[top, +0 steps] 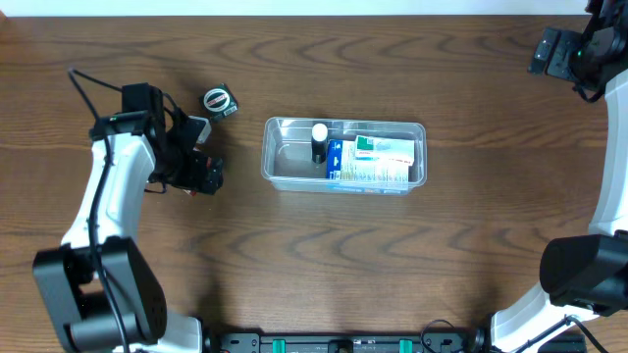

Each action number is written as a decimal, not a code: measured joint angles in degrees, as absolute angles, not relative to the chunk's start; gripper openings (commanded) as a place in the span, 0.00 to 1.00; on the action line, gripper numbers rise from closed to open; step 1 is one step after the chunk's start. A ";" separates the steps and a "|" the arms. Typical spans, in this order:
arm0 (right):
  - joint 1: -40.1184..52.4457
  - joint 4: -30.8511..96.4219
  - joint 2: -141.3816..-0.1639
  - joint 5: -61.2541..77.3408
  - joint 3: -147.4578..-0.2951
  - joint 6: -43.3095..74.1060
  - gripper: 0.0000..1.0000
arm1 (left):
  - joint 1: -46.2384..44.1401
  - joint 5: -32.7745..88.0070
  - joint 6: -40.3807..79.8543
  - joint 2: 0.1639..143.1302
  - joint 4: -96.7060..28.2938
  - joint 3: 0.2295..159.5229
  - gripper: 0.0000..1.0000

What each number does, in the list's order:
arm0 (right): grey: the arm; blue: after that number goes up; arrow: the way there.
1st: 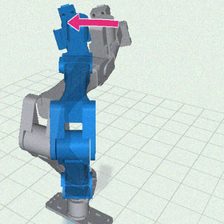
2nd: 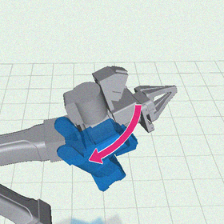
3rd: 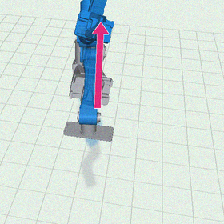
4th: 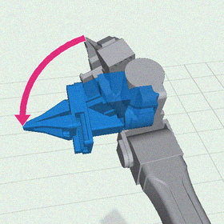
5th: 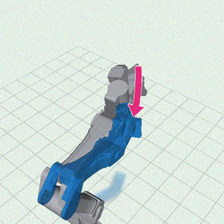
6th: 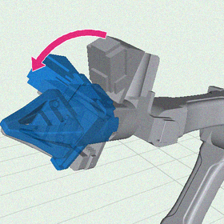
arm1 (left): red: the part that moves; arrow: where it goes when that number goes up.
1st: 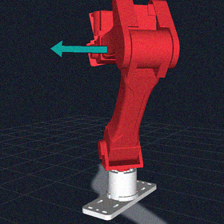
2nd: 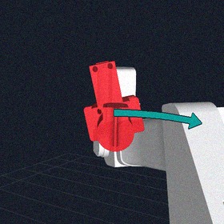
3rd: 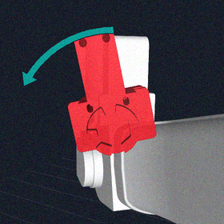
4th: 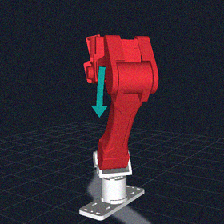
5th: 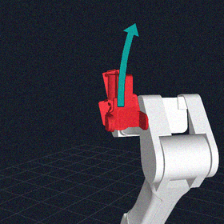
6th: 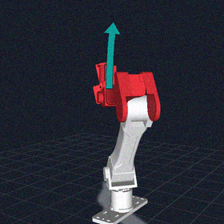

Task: Pack container
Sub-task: 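Move the left gripper to the red Panadol box and grasp it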

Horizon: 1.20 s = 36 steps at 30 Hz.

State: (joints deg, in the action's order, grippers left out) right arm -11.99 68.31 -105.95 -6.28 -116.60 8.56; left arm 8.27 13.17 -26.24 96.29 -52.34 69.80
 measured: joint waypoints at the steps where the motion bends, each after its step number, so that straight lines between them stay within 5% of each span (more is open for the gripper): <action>1: -11.99 68.31 -105.95 -6.26 -116.60 8.56 0.99 | 8.32 13.19 -27.00 96.92 -51.57 69.80 0.98; 36: -11.99 68.31 -105.95 -6.26 -116.60 8.56 0.99 | 9.28 7.09 -42.48 104.27 -40.03 69.80 0.98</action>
State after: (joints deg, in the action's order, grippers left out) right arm -11.99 68.31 -105.95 -6.26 -116.60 8.56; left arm 9.28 7.09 -42.48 104.27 -40.03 69.80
